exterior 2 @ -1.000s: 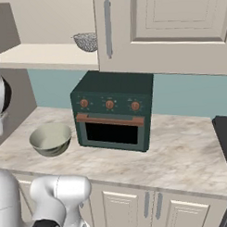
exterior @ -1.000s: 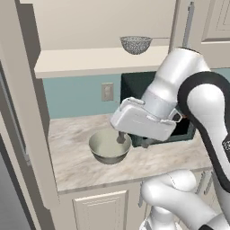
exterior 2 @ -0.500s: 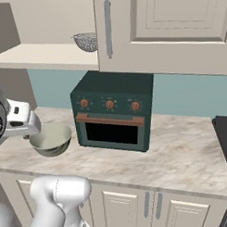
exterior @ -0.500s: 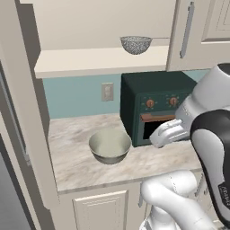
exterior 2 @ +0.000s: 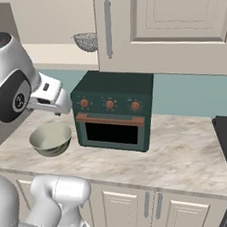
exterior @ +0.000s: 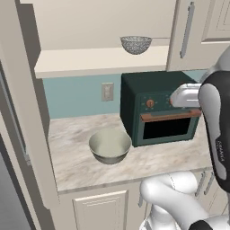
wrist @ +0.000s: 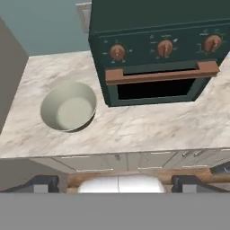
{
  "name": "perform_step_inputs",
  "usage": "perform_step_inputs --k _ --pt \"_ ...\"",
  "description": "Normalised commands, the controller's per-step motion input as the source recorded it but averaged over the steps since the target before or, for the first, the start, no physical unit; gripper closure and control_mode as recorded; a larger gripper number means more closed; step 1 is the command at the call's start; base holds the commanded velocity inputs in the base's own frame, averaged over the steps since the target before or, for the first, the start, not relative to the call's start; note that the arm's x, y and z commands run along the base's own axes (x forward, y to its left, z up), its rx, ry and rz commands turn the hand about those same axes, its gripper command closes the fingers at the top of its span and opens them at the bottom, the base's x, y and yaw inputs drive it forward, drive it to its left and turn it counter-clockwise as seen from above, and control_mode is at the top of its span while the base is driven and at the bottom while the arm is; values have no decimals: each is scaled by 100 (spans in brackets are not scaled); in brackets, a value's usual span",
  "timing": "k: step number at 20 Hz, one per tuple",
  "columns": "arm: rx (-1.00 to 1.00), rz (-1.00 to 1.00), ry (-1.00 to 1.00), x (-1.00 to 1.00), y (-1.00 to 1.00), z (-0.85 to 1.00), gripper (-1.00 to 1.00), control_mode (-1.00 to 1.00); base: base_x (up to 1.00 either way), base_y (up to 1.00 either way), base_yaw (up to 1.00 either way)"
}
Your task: Open the cabinet and setup a tea strainer by placing it in the bowl upright.
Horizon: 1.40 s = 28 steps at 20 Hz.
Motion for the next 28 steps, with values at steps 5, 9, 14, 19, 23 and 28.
perform_step_inputs --k 5,9,14,19,23,28 --pt "15 -41 -27 42 -48 50 -100 -100 0 0 0" --pt "1 -24 -42 59 -40 49 -100 -100 0 0 0" --pt "-2 -2 -32 57 -32 68 -100 -100 0 0 0" --pt "-8 6 -7 17 -30 89 -100 -100 0 0 0" --pt "-18 5 -1 0 -9 19 -100 -100 0 0 0" --pt "-10 1 0 2 -11 -28 -100 -100 0 0 0"
